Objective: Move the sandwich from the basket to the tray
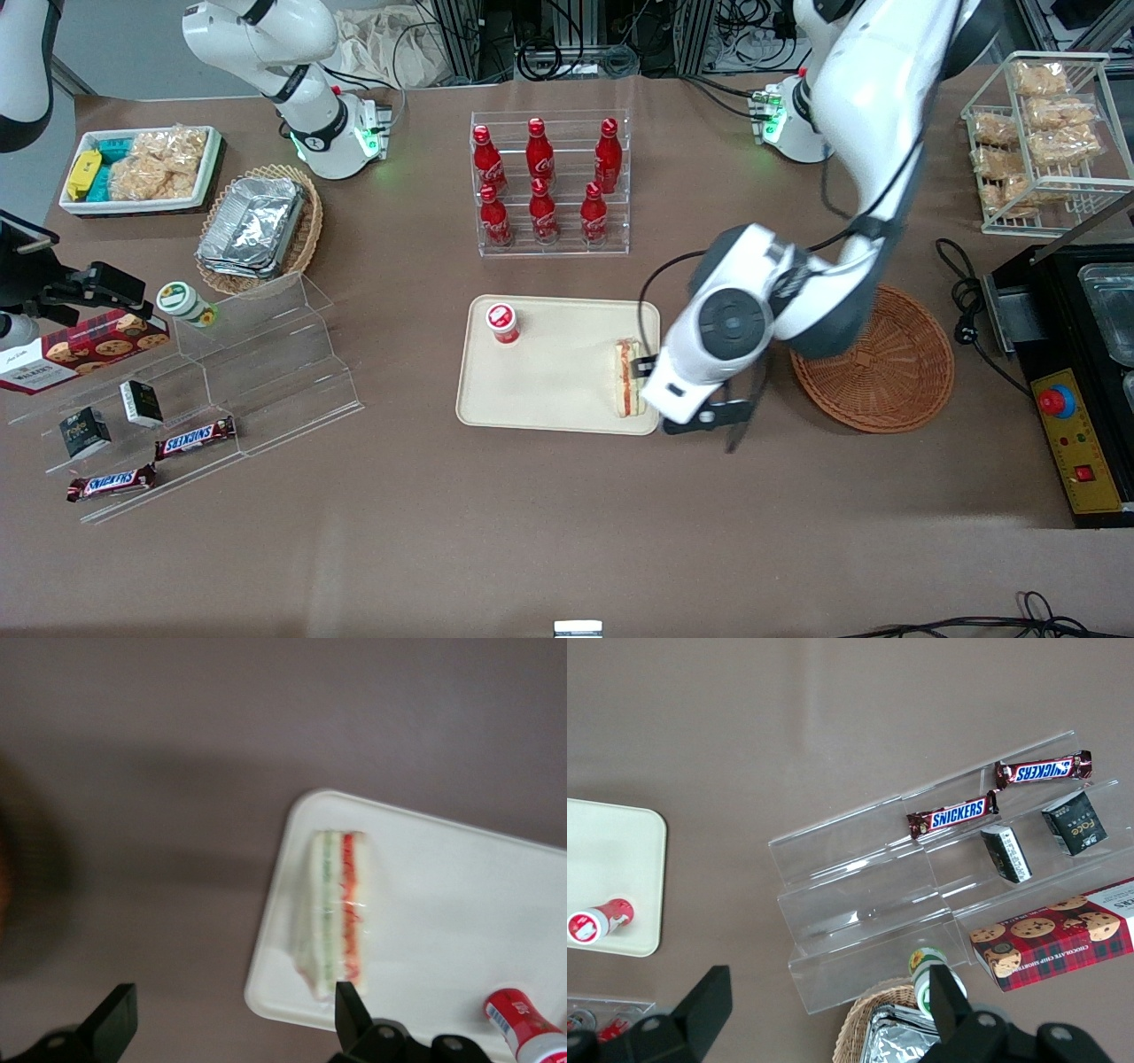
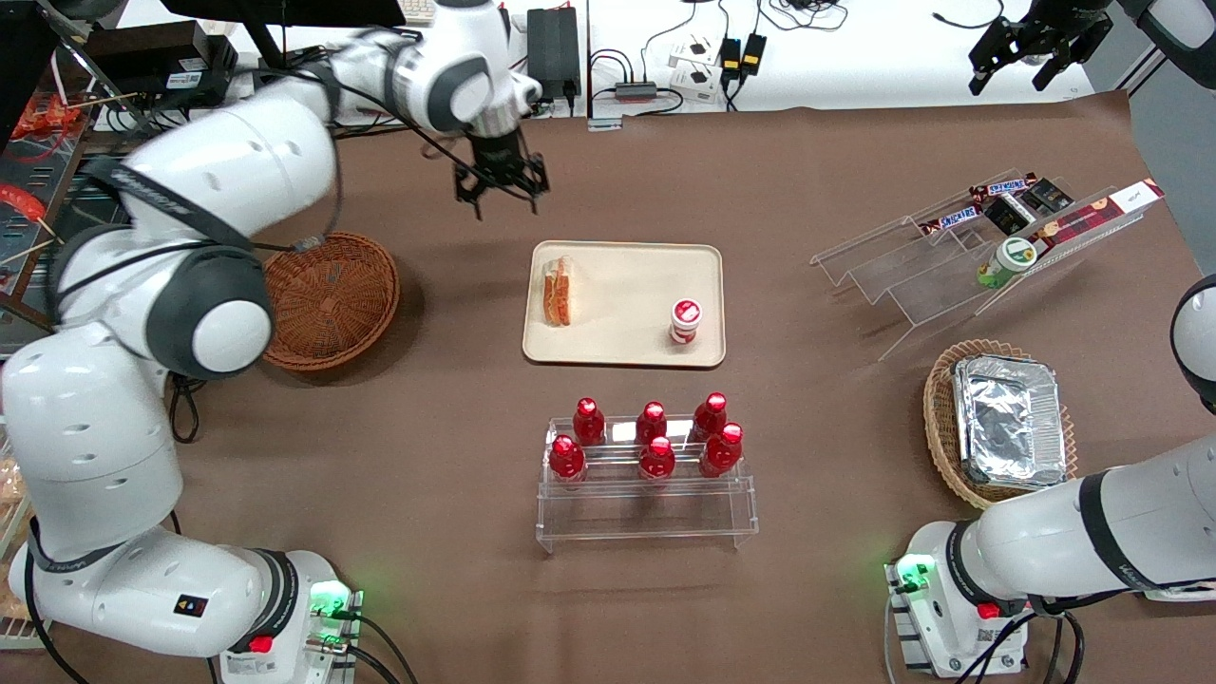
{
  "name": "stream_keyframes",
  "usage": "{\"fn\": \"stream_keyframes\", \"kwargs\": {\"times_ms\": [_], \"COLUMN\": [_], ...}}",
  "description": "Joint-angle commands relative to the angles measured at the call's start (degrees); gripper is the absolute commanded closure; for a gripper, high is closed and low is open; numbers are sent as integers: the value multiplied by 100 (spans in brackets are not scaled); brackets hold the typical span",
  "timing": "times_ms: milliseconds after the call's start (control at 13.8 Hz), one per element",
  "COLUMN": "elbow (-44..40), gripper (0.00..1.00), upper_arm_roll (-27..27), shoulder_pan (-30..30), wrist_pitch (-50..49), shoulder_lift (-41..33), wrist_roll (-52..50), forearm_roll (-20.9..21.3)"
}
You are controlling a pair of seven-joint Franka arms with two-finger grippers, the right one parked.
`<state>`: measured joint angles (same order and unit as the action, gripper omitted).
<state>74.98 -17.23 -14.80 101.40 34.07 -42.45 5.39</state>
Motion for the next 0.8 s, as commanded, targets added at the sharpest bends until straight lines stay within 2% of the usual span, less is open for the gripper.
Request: {"fn": "stream_keyframes", "kwargs": {"times_ms": [0, 217, 362, 580, 725], "elbow": [1163, 2325, 2835, 3372, 3365], "gripper": [0, 0, 2, 4, 6], "upper_arm_roll": [-26, 79, 560, 974, 1089], "shoulder_pan": [607, 961, 883, 926, 1109], "wrist_pitch": [-77, 12, 12, -119, -295], "shoulder_lift": [-1258, -2533, -3123, -3756, -3846], "wrist_roll": [418, 1114, 1702, 2694, 3170], "forearm_roll": [15, -65, -283, -328, -311]}}
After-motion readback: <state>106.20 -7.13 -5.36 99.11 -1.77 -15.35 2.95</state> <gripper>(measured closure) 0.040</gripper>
